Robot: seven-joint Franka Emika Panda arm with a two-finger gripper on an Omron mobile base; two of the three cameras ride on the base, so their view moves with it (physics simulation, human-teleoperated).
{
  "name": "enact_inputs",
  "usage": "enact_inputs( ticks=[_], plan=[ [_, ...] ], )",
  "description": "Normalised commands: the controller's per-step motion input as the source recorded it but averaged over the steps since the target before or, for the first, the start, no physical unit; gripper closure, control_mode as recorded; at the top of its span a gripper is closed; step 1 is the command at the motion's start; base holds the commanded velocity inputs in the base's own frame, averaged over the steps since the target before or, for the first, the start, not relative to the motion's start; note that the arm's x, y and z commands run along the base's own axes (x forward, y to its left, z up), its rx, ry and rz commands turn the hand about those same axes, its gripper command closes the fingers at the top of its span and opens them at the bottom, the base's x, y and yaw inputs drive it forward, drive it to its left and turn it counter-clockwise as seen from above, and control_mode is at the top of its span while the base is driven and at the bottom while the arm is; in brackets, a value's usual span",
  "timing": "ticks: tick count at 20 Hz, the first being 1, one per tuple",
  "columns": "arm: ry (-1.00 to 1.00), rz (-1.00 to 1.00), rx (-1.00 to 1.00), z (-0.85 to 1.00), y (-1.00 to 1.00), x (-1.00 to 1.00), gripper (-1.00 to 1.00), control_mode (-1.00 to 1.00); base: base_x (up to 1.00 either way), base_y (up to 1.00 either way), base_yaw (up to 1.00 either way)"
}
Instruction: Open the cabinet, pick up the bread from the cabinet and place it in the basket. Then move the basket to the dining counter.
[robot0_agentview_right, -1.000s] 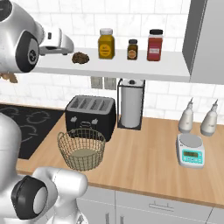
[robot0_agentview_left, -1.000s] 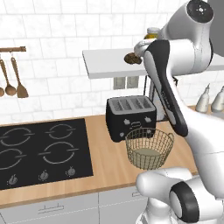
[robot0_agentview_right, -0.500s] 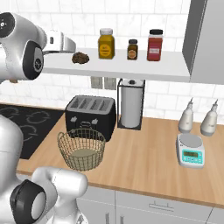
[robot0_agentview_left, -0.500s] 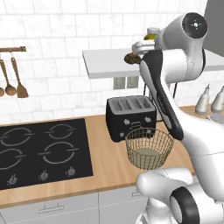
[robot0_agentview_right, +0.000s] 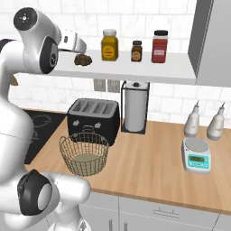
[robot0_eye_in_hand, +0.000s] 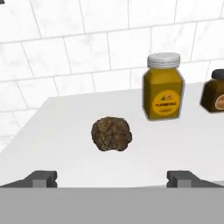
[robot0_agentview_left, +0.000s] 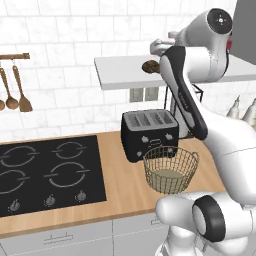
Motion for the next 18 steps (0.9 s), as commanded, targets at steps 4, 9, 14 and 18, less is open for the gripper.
enact_inputs(
  ticks=[4,9,14,18],
  plan=[
    [0.00,0.00,0.10,-0.65,0.00,0.19,-1.00,-1.00,0.00,0.00,0.00],
    [0.00,0.00,0.07,-0.25,0.00,0.46,-1.00,-1.00,0.00,0.00,0.00],
    [0.10,0.00,0.05,0.10,-0.01,0.65,-1.00,-1.00,0.00,0.00,0.00],
    [0.13,0.00,0.01,0.04,0.00,0.59,-1.00,-1.00,0.00,0.00,0.00]
  ],
)
